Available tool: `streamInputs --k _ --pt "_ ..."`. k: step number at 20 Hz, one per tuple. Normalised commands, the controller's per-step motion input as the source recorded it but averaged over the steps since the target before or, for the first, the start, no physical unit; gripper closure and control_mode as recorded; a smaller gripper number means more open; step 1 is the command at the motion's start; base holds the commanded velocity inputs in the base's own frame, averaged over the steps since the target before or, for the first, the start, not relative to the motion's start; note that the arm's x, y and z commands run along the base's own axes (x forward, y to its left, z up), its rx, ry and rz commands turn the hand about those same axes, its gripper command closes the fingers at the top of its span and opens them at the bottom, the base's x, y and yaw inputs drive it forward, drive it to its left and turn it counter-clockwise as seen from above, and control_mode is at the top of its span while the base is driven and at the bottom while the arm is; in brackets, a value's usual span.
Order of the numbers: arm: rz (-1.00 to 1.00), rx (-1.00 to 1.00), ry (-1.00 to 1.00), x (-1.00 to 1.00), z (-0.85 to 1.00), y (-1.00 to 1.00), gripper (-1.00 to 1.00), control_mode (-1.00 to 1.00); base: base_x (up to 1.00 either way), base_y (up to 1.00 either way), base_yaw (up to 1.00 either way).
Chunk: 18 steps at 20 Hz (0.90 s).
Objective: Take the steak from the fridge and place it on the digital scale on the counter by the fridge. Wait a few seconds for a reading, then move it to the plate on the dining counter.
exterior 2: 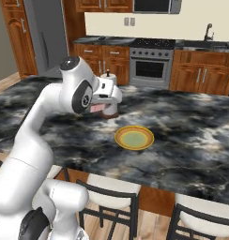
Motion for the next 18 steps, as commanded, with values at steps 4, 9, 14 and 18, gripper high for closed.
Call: streamInputs --k 4,9,14,18 --pt "0.22 0.01 0.00 0.84 -0.74 -0.23 1.00 -1.00 0.00 0.00 0.00" --pt "0.20 0.01 0.03 0.79 -0.67 -0.27 1.00 -1.00 0.00 0.00 0.00" --pt "0.16 0.01 0.05 0.59 -0.81 -0.32 1.00 -1.00 0.00 0.00 0.00" --pt "0.12 0.02 0.04 0.41 -0.83 -0.34 1.00 -1.00 0.00 0.00 0.00"
